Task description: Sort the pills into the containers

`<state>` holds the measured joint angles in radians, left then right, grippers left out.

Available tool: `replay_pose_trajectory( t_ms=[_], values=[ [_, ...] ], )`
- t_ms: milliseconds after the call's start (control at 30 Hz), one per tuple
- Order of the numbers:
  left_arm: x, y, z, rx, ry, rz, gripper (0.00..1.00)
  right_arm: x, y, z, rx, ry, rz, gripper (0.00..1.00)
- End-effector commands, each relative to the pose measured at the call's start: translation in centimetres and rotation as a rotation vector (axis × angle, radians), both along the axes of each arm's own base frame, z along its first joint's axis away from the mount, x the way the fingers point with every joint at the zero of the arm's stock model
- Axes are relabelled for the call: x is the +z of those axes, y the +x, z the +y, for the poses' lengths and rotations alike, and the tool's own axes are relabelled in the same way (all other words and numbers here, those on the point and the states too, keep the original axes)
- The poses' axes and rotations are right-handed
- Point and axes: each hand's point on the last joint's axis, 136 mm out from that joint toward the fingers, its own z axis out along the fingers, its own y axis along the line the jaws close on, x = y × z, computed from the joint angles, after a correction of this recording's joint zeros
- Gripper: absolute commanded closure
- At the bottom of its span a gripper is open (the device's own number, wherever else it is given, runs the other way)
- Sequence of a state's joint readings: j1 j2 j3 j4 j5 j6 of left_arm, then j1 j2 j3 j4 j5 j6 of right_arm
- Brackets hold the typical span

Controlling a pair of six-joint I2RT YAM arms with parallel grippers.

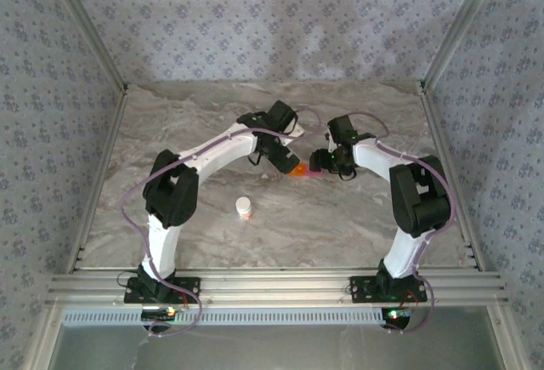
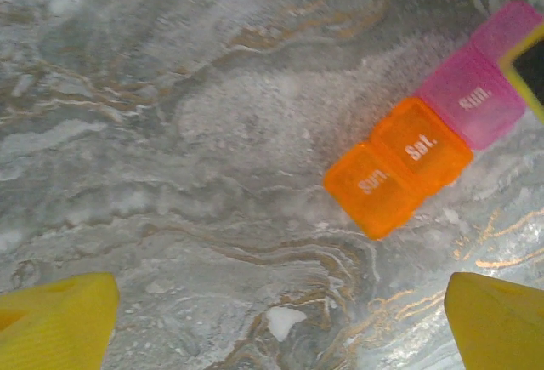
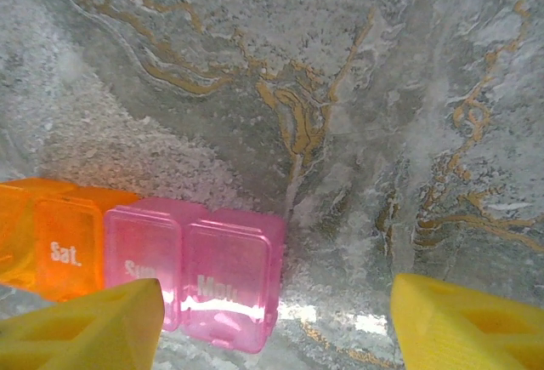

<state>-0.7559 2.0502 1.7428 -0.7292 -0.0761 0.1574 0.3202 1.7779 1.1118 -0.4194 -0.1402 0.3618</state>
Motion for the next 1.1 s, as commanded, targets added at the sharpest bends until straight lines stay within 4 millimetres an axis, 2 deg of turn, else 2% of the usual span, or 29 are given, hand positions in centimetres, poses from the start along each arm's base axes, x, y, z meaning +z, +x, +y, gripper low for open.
replay_pose_trajectory(
  t_ms=[0, 200, 433, 900, 1067],
  values=[
    [0.0, 0.0, -0.3, -0.032, 0.048, -0.019, 0.02, -0.6, 0.4, -0.1, 0.001, -0.002, 0.015, 0.28],
    [-1.3, -0.8, -0.6, -0.051, 0.071, 0.0, 0.02, -1.3, 0.2, -0.2, 0.001, -0.004, 0.024, 0.28],
    [-2.4, -0.6, -1.0, -0.055, 0.074, 0.012, 0.02, -1.7, 0.2, -0.2, 0.0, -0.005, 0.029, 0.28],
    [-4.4, 0.8, -1.6, -0.04, 0.084, 0.02, 0.02, -2.1, 0.0, -0.2, -0.003, -0.01, 0.04, 0.29],
    [-4.3, 1.9, -1.3, -0.011, 0.074, 0.007, 0.02, -2.2, -0.2, -0.1, 0.001, -0.012, 0.045, 0.29]
  ],
)
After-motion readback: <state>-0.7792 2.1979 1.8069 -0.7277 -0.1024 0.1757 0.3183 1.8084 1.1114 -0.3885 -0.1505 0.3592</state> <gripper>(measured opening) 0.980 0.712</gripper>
